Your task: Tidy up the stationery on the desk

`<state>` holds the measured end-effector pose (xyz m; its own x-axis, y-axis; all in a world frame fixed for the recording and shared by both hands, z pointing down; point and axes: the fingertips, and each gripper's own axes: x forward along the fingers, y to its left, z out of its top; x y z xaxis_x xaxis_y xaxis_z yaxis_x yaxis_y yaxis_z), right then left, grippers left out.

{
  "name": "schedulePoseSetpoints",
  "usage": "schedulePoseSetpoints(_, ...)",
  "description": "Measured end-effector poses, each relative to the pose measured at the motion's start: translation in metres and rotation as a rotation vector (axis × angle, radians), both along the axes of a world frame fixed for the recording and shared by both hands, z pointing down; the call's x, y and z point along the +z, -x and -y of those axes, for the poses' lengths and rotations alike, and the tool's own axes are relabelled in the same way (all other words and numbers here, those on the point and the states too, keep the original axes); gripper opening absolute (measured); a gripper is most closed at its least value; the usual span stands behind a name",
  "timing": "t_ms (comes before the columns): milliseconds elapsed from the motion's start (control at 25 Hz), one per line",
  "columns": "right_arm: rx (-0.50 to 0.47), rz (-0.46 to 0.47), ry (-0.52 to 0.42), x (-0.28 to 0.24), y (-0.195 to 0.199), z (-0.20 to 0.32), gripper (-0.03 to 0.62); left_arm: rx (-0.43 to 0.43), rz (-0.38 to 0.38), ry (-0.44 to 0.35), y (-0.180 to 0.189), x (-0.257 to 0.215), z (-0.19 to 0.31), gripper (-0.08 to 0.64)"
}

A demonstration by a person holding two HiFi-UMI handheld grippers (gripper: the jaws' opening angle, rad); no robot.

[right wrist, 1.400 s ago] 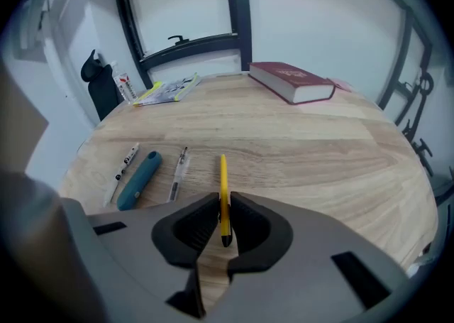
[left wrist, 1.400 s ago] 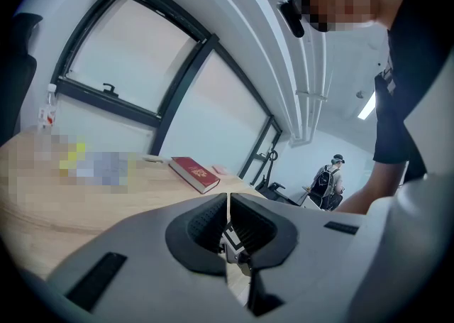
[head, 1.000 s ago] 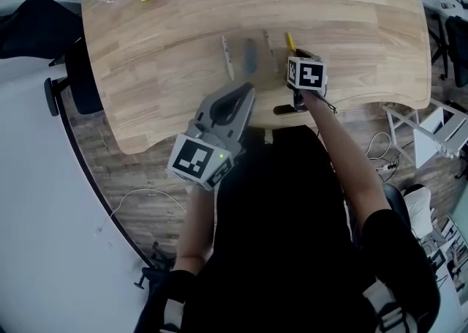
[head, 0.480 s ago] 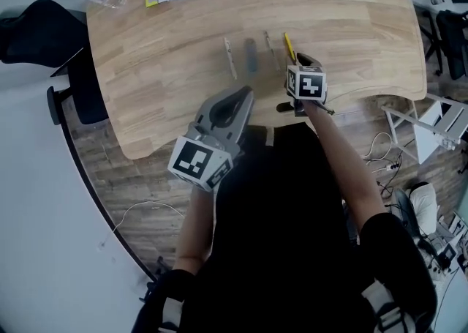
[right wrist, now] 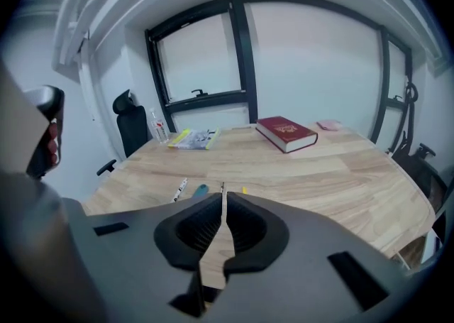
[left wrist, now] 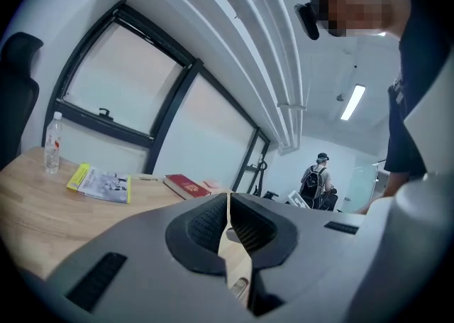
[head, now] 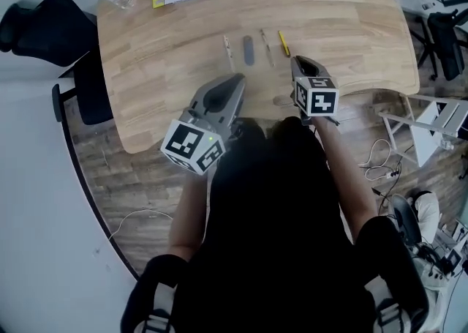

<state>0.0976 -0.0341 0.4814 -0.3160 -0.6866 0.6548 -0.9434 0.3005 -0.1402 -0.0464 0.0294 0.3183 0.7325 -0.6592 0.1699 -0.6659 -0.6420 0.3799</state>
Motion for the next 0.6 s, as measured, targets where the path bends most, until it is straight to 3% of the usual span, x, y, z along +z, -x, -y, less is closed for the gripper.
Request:
schedulePoseSetpoints(280,-0.099,0.093,-0.132,-0.061,-0.027,-0.051,0.02,-0.049,0.006,0.018,-0.023,-0.002,-0.042,0.04)
schedulePoseSetpoints(440,-0.171,0.17,-0.193,-0.101,-0.051,-0.085,0.02,-0.075,0.002,0.039,-0.053,-0.004,-0.069,0.04)
schedulePoseSetpoints(600,-0.236,0.219,-0.237,-0.135,-0.075,-0.115,0.02,-0.105,0.004,0.012,-0.085,-0.02,-0.095,0.04)
